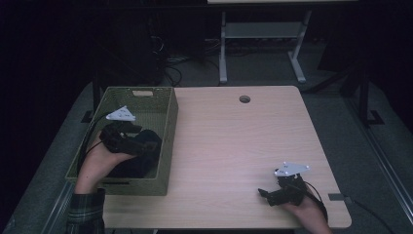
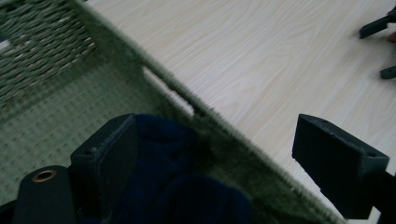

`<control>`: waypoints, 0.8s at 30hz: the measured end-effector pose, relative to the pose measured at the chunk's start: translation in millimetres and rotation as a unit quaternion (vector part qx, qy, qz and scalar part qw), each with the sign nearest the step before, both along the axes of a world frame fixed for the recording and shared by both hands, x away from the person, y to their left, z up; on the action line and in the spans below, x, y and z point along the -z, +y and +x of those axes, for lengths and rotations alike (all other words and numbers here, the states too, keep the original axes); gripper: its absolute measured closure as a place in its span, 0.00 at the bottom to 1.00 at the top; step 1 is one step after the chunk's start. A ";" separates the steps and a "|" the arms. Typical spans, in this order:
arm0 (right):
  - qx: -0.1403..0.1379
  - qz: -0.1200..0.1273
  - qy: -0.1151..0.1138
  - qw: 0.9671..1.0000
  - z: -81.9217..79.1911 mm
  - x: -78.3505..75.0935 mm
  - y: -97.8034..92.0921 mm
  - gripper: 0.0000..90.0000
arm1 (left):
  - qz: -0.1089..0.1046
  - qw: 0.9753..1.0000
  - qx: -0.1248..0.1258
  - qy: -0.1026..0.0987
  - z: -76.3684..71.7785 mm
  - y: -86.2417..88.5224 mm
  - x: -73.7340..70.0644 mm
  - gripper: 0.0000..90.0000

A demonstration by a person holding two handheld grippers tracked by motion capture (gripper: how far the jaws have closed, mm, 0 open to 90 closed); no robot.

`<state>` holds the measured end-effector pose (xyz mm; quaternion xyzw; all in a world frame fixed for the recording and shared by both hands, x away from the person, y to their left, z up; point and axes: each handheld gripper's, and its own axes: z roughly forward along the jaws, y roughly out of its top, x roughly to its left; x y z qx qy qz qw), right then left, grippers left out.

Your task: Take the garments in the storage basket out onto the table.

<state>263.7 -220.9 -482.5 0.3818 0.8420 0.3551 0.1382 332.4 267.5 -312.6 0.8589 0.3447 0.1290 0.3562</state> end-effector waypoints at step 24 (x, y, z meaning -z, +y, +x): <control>0.000 0.000 0.000 1.000 -0.1 0.0 0.0 0.02 | 0.025 0.998 -0.044 0.021 -10.7 48.2 16.5 0.16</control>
